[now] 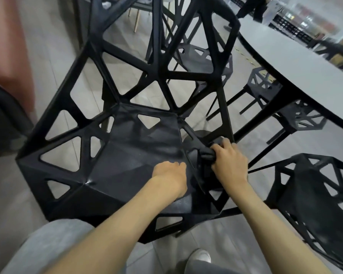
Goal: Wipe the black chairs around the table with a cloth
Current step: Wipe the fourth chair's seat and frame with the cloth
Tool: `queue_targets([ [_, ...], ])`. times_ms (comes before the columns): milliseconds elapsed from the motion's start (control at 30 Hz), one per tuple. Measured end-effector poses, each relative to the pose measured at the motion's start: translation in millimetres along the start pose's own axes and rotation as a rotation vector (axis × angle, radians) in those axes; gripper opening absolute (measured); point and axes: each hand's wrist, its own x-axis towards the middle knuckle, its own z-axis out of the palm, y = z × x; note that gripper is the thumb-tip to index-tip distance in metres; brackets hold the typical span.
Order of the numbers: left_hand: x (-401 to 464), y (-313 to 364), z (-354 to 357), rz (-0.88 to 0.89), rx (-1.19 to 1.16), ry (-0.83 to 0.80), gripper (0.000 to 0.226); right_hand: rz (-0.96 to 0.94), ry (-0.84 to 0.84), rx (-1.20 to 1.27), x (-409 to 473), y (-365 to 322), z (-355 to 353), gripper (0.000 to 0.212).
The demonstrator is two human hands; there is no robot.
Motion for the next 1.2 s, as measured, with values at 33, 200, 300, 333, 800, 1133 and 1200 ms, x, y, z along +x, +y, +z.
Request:
queue_targets([
  [33, 1, 0, 1, 0.001, -0.005, 0.004, 0.041, -0.012, 0.005, 0.001, 15, -10, 2, 0.036],
  [200, 3, 5, 3, -0.009, -0.018, 0.004, 0.045, -0.082, 0.014, 0.05, 84, -54, 18, 0.026],
  [300, 3, 7, 5, -0.01, -0.012, -0.005, 0.049, -0.066, 0.037, 0.123, 129, -74, 23, 0.025],
  [333, 4, 6, 4, -0.01, -0.022, -0.007, 0.05, -0.057, 0.025, 0.139, 142, -80, 24, 0.026],
  [800, -1, -11, -4, 0.083, 0.003, -0.159, 0.051, -0.096, -0.123, -0.052, 28, -18, -9, 0.027],
  [1133, 4, -7, 3, 0.057, 0.086, -0.196, 0.053, -0.048, -0.006, -0.002, 38, -28, 17, 0.033],
  [1200, 7, -7, 2, 0.058, 0.085, -0.199, 0.054, -0.061, -0.012, 0.013, 56, -43, 22, 0.032],
])
